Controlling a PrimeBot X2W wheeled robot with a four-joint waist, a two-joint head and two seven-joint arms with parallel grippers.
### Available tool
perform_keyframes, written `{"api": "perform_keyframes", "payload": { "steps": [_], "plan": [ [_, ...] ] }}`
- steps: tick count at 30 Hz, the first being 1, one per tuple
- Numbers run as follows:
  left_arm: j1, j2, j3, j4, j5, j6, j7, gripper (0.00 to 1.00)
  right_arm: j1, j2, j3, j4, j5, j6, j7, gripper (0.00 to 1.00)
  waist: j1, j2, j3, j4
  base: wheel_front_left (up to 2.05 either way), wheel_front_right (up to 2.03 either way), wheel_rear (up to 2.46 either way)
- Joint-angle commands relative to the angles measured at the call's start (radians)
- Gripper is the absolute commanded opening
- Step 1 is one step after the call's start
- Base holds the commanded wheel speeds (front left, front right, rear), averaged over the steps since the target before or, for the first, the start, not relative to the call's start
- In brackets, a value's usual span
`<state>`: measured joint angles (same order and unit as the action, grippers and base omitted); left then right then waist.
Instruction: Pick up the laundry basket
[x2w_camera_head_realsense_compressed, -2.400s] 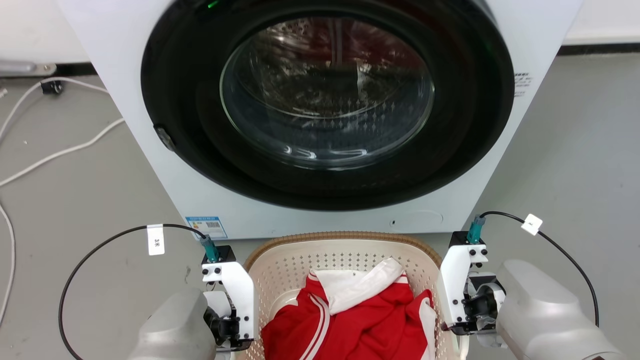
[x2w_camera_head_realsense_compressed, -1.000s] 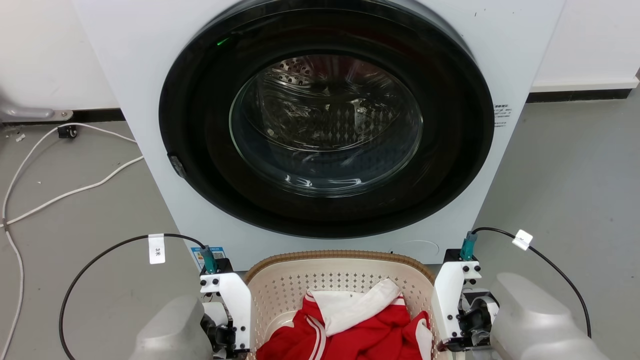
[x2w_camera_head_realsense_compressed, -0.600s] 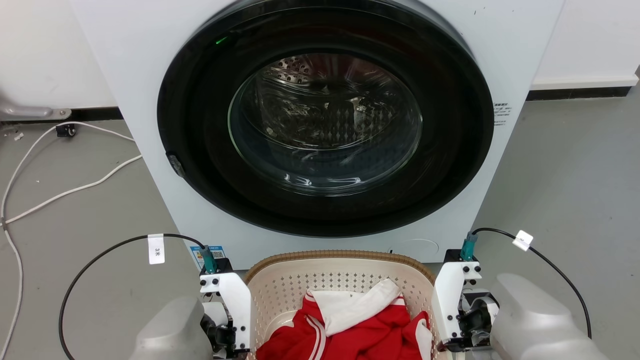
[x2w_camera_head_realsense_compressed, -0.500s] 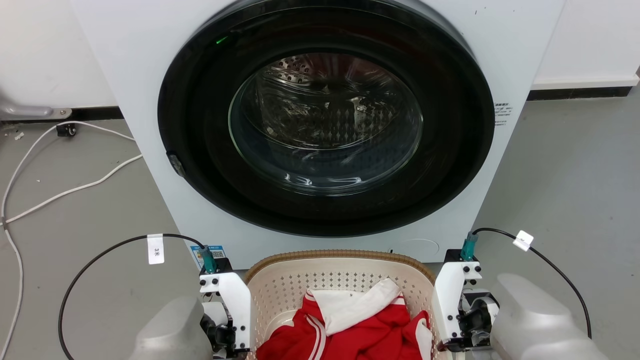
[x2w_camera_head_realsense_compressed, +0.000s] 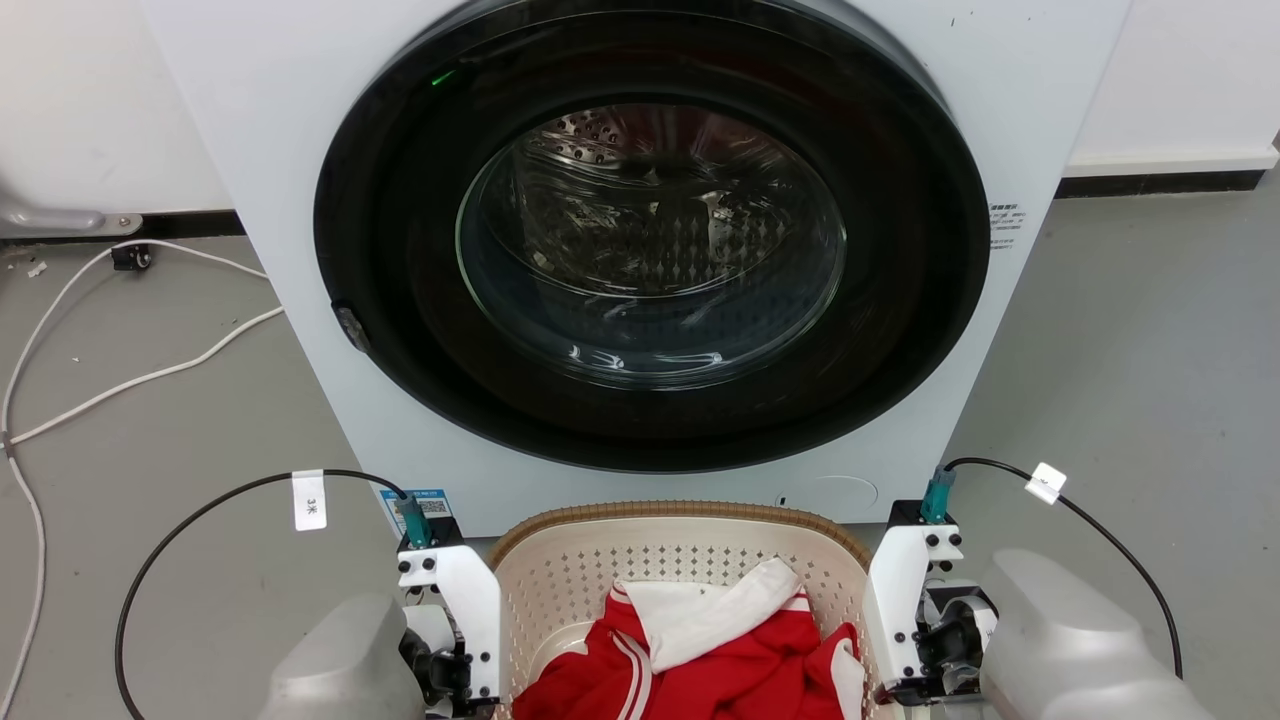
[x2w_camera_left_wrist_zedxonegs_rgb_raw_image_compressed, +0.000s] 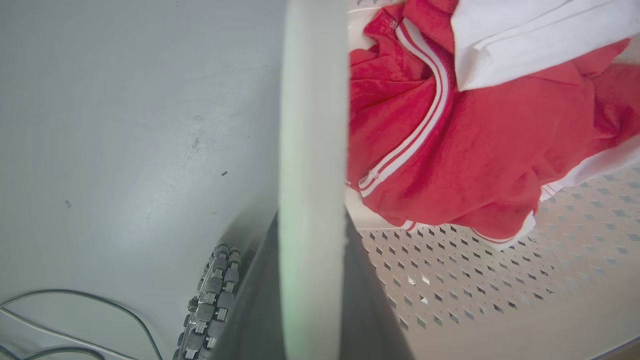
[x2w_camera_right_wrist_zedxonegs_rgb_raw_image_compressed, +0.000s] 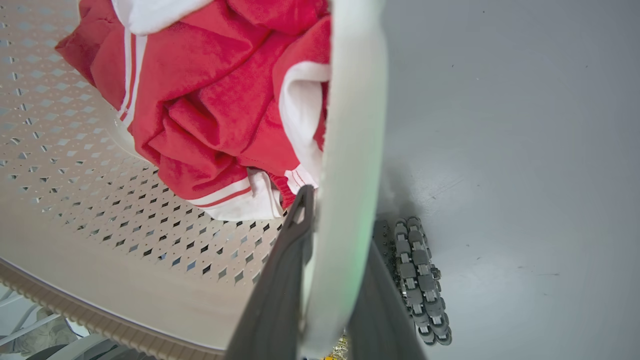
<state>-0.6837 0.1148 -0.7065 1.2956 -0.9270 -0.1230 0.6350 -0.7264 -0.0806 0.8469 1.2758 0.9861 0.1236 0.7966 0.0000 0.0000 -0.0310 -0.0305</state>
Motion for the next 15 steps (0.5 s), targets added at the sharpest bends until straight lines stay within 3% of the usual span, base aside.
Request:
{"api": "perform_keyframes", "payload": {
  "steps": [1,15],
  "plan": [
    [0.007,-0.024,-0.001,-0.012,-0.008,-0.011,-0.001,0.00,0.010,0.036,0.002,-0.011,0.012,0.013,-0.004,0.00,0.0000,0.0000,0.000,-0.001,0.00,0.00,0.00],
    [0.005,-0.026,-0.007,-0.012,-0.016,-0.011,0.002,0.00,0.005,0.036,0.011,-0.009,0.019,0.013,-0.009,0.00,0.0000,0.0000,0.001,0.000,0.00,0.00,0.00]
  ]
}}
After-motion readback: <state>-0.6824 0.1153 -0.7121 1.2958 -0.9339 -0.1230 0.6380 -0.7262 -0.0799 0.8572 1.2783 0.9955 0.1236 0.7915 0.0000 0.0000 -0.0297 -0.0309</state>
